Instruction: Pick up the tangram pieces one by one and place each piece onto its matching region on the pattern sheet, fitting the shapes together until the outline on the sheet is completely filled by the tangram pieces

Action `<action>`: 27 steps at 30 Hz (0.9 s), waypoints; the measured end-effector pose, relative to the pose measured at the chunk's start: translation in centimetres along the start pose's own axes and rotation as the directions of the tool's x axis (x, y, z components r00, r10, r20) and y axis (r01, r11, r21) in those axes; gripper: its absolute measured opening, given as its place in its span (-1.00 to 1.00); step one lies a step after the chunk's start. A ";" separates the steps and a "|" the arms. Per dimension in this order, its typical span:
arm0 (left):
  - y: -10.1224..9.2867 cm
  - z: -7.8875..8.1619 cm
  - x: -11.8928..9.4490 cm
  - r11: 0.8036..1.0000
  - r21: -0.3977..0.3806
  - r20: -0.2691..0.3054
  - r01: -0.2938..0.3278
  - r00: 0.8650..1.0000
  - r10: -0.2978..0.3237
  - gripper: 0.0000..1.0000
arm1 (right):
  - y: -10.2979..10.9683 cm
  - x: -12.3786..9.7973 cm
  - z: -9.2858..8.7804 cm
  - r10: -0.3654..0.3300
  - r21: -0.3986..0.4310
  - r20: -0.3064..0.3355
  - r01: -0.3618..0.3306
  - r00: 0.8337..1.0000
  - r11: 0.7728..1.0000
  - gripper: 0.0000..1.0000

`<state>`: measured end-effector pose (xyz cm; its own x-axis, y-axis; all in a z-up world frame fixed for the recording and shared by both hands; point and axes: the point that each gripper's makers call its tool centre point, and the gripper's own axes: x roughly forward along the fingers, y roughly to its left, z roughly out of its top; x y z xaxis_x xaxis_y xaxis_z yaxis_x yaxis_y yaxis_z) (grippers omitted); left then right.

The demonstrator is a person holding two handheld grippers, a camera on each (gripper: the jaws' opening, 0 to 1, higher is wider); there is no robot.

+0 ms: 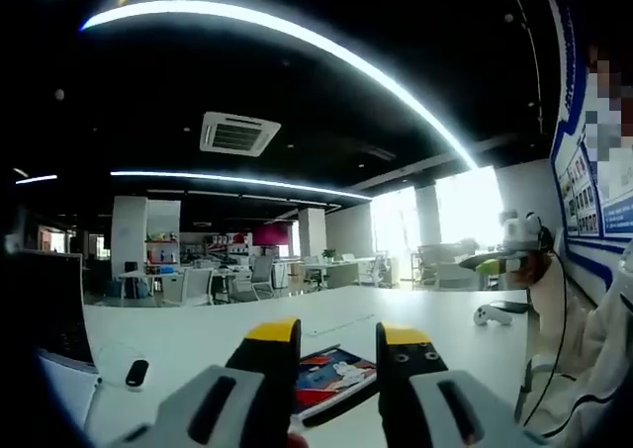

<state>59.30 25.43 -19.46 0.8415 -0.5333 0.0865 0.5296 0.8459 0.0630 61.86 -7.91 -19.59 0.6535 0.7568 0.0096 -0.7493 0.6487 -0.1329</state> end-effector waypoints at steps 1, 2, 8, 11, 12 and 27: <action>-0.3 0.1 -0.1 1.000 0.006 0.000 0.006 1.000 -0.006 -0.31 | 0.3 0.0 0.3 0.016 0.006 0.015 -0.016 1.000 1.000 -0.11; -0.9 0.2 -0.1 1.000 0.010 -0.003 0.017 1.000 -0.016 -0.29 | 0.9 0.1 0.4 0.042 0.015 0.025 -0.042 0.999 0.999 -0.04; -2.8 -0.2 -0.5 0.997 0.056 -0.045 0.044 0.998 -0.041 -0.25 | 2.0 0.3 -0.4 0.059 -0.028 -0.044 -0.061 0.997 0.998 0.15; -3.8 0.0 -1.3 0.995 0.077 -0.050 0.069 0.997 -0.066 -0.25 | 2.1 0.1 0.0 0.040 -0.070 -0.042 -0.043 0.998 0.997 0.19; -4.0 0.0 -1.6 0.994 0.077 -0.048 0.075 0.996 -0.072 -0.25 | 2.1 0.1 0.2 0.037 -0.074 -0.043 -0.040 0.998 0.996 0.20; -1.2 0.3 -2.7 0.997 0.078 -0.037 0.020 0.999 -0.017 -0.29 | 1.9 0.7 0.7 0.018 -0.131 -0.052 -0.024 0.998 0.991 0.14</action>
